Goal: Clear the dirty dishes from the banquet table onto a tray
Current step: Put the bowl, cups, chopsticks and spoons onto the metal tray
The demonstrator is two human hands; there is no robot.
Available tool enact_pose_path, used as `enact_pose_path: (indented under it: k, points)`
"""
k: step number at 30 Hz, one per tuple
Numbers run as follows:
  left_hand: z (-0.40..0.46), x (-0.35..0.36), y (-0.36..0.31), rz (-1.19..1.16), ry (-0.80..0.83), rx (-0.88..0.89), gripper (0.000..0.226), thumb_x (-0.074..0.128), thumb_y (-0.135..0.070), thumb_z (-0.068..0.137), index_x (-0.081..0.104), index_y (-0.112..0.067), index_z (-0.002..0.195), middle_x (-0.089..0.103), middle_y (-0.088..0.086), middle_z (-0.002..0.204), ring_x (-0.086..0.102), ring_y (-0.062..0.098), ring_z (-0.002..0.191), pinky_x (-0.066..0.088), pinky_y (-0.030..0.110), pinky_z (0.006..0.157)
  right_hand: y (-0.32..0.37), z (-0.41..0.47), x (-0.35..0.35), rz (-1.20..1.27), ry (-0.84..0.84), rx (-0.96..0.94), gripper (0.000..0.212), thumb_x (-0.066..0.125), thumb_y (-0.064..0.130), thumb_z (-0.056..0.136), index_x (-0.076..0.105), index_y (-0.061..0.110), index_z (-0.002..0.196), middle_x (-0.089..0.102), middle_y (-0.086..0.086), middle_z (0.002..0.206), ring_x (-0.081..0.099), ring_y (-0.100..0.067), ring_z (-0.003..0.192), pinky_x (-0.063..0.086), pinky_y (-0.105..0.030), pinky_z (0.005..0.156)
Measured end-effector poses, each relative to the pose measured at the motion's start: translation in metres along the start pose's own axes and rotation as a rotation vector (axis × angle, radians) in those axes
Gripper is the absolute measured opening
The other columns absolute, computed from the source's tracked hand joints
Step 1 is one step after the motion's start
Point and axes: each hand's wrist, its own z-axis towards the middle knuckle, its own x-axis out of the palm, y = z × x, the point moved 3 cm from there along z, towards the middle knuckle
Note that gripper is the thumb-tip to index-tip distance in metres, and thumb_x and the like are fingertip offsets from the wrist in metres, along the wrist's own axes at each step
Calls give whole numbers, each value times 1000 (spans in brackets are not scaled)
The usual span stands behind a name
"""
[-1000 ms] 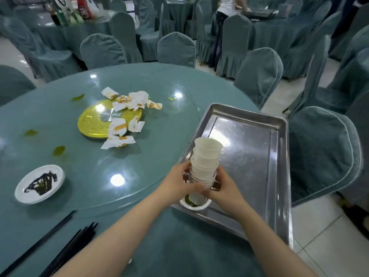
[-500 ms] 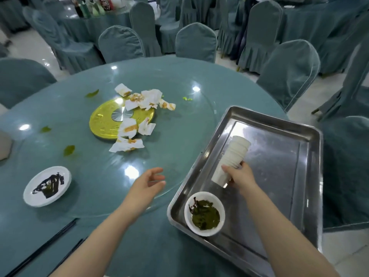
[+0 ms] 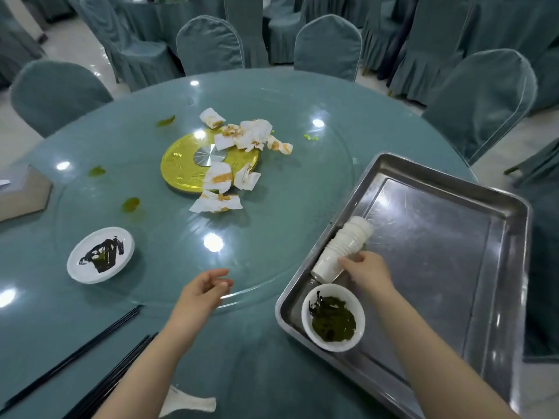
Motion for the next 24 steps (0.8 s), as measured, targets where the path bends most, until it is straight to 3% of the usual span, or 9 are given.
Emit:
enact_pose_path:
  k: [2,3,6,9,14,19,21,24]
  points:
    - [-8,-18,10,-24,-31,7,25,50,-1,94,59,-8,116,66,14,107,60,26,100,45,38,91,7,-19,-5,-105,-75,-103,19,63,32,83,64,18,95,67,2,84,64,-18,69,53,-32,63]
    - [-13,-29,16,-42,-49,12,24,50,0,94,59,-8,115,66,14,106,60,27,99,46,36,89,11,-30,-5,-132,-99,-147,27,61,31,85,63,18,108,67,5,93,64,-16,76,54,-34,70]
    - [-26,-64,32,-75,-87,23,23,50,-2,94,59,-10,114,68,10,101,62,25,96,45,34,87,18,-64,6,-183,-115,-244,48,60,26,89,50,18,135,60,0,125,53,-8,94,44,-27,83]
    - [-37,-99,52,-92,-120,20,22,52,-3,94,60,-13,112,69,5,98,63,21,92,47,33,86,26,-102,31,-231,-99,-344,37,60,23,89,58,21,127,61,1,125,57,-15,107,43,-25,87]
    - [-49,-153,85,-49,-164,36,21,55,-2,93,61,-14,110,70,8,100,64,24,95,47,34,91,34,-151,96,-361,24,-470,33,63,19,87,64,17,120,66,0,116,61,-14,101,46,-26,91]
    - [-50,-196,131,87,-209,35,28,64,1,85,62,-6,112,69,4,92,63,14,82,47,6,70,20,-184,177,-584,281,-463,42,68,29,84,61,17,124,65,0,122,60,-12,107,41,-21,94]
    - [-46,-206,151,119,-232,-14,34,70,-1,81,61,-2,114,66,10,98,62,21,89,47,14,79,9,-196,203,-662,392,-421,54,72,39,79,58,19,127,62,1,124,59,-12,109,40,-20,93]
    - [-44,-212,181,236,-180,-110,64,82,-15,72,51,-8,128,56,14,124,53,25,117,39,31,99,-7,-212,232,-752,496,-389,71,76,48,71,52,23,132,55,2,125,53,-15,115,40,-24,96]
